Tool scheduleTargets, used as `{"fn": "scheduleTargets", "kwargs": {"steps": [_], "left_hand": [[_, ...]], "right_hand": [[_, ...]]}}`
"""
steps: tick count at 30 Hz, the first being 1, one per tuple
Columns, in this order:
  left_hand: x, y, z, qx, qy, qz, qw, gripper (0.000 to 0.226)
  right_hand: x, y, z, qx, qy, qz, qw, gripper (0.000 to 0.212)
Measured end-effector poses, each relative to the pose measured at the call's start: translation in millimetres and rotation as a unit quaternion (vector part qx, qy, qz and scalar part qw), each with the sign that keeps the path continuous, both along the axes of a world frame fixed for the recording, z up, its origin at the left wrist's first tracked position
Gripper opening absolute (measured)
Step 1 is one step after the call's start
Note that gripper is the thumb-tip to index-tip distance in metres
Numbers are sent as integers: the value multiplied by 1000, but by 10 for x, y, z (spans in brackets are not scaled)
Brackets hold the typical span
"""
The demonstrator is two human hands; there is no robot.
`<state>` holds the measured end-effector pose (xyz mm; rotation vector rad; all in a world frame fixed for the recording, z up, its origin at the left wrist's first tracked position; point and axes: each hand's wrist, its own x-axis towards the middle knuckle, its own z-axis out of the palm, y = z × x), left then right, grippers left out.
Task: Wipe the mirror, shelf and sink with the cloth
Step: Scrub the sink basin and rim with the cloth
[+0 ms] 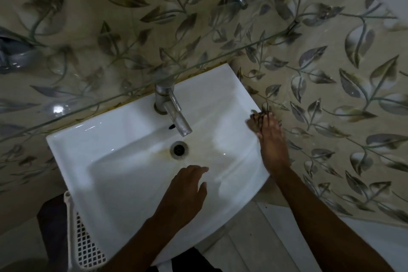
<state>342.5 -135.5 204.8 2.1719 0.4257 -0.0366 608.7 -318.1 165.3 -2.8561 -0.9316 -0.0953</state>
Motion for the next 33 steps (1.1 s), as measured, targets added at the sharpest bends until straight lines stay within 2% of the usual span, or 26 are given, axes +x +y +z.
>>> {"fn": "scheduleTargets", "kwargs": {"steps": [6, 10, 14, 16, 18, 20, 22, 23, 25, 27, 29, 31, 33], "left_hand": [[375, 186, -87, 30, -1, 46, 999, 50], [454, 314, -68, 40, -12, 97, 994, 52], [479, 400, -40, 40, 0, 125, 991, 53], [494, 416, -16, 51, 5, 137, 989, 46], [526, 428, -3, 59, 10, 144, 988, 39], [552, 433, -17, 64, 14, 147, 987, 36], [557, 445, -17, 62, 15, 145, 987, 36], [549, 457, -10, 57, 12, 145, 988, 36], [518, 496, 25, 44, 1, 154, 987, 36], [470, 545, 32, 43, 3, 169, 985, 42], [418, 590, 7, 48, 21, 185, 981, 49], [365, 620, -19, 37, 29, 201, 979, 53], [319, 630, -29, 28, 24, 209, 977, 54]], "right_hand": [[620, 889, -35, 19, -44, 93, 994, 62], [904, 1409, -96, 16, -91, 119, 989, 48], [761, 1920, -93, 96, -61, 81, 990, 51], [440, 2068, -158, 148, -38, 99, 983, 52], [97, 2128, -222, 166, -31, 146, 975, 51], [-127, 2122, -243, 147, -31, 240, 959, 53], [-122, 2075, -168, 131, -26, 325, 936, 53], [-29, 2039, -137, 132, -18, 336, 932, 52], [254, 1931, -101, 146, -1, 274, 951, 49], [526, 1813, -93, 156, 4, 148, 977, 52], [567, 1825, -102, 151, -6, 72, 986, 56], [384, 1961, -90, 164, 3, 49, 985, 56], [95, 2065, -95, 181, 13, 77, 980, 54]]}}
